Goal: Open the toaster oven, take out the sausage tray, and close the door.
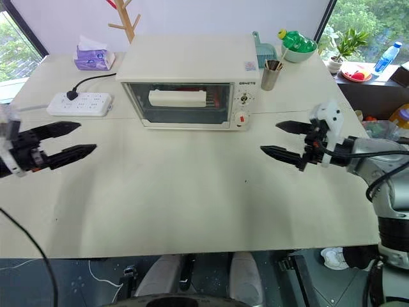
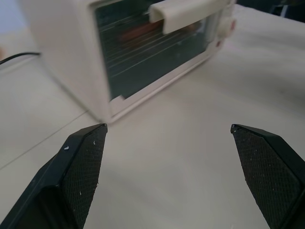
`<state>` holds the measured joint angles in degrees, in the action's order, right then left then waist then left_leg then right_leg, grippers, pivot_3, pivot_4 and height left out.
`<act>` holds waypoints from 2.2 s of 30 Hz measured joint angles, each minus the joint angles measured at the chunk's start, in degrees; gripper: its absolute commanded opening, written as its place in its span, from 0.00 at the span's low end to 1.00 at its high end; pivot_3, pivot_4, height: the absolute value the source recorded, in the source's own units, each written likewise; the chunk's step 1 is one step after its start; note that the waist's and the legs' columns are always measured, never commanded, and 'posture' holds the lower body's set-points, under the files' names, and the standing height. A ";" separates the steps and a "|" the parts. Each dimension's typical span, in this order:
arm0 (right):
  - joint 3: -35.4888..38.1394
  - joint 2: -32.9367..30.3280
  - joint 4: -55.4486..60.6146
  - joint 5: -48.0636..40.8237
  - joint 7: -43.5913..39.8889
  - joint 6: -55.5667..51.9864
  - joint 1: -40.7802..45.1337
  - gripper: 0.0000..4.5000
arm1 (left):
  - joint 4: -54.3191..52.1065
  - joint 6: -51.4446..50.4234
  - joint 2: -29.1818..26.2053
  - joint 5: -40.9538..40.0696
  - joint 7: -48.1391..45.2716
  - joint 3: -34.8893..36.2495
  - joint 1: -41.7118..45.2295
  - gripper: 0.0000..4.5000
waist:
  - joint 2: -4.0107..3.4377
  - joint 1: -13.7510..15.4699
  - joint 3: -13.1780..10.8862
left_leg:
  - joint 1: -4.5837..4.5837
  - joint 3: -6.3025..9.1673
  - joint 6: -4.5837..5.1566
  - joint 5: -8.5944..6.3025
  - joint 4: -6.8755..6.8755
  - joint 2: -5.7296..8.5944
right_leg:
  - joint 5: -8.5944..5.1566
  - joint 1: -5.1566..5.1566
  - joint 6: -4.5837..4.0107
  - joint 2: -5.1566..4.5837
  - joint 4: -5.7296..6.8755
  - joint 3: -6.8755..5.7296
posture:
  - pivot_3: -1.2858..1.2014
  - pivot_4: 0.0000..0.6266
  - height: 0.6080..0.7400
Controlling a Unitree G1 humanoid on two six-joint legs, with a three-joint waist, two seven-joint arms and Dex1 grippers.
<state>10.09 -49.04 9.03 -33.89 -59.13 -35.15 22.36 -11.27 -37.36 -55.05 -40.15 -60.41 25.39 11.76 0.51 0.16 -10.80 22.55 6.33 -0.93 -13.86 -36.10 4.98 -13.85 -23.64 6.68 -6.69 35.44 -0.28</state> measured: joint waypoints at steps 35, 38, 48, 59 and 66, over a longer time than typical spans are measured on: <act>-19.66 26.12 -16.90 13.84 4.84 6.24 25.79 1.00 | 9.24 -0.48 1.36 2.33 -6.13 -13.00 19.76 0.98 | 0.05 -1.31 -0.01 | 0.04 0.00 -0.21 0.16 -0.01 0.06 | 0.09 -0.45 0.00 0.21 0.73 0.13 | 0.52 0.24 1.00; -19.59 26.16 -15.65 13.30 4.49 6.12 25.54 1.00 | 10.50 0.24 1.36 2.92 -5.67 -12.95 19.76 0.98 | 0.05 -1.31 -0.01 | 0.04 0.00 -0.21 0.16 0.00 0.06 | 0.09 -0.47 -0.01 0.22 0.73 0.13 | 0.52 0.24 1.00; -18.95 26.08 -8.30 12.13 4.52 3.45 20.22 1.00 | 14.71 0.67 2.77 3.90 -4.53 -13.39 23.45 0.98 | 0.05 -1.33 -0.01 | 0.27 0.00 -0.22 0.16 -0.01 0.06 | 0.09 -0.73 -0.01 0.23 0.77 0.15 | 0.52 0.24 1.00; -19.12 27.03 -0.50 11.06 7.80 0.31 13.69 1.00 | 22.54 1.27 6.26 5.78 -5.59 -16.33 33.73 0.44 | 0.06 -1.50 0.00 | 0.28 -0.02 -0.23 0.18 -0.04 0.06 | 0.09 -0.75 0.00 0.24 0.80 0.14 | 0.52 0.24 1.00; -19.08 27.57 2.41 10.67 9.84 -1.36 11.22 1.00 | 28.18 6.16 8.57 10.76 -8.06 -20.82 37.35 0.01 | 0.08 -1.46 0.01 | 0.29 -0.03 -0.24 0.19 -0.06 0.07 | 0.10 -0.75 0.00 0.24 0.81 0.15 | 0.52 0.24 1.00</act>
<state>-8.99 -21.47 11.44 -23.22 -49.29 -36.51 33.58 16.91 -31.21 -46.48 -29.39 -68.47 4.56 49.11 0.59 -1.30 -10.79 22.84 6.29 -1.17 -13.67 -36.16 5.05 -13.76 -24.38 6.68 -6.46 36.25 -0.14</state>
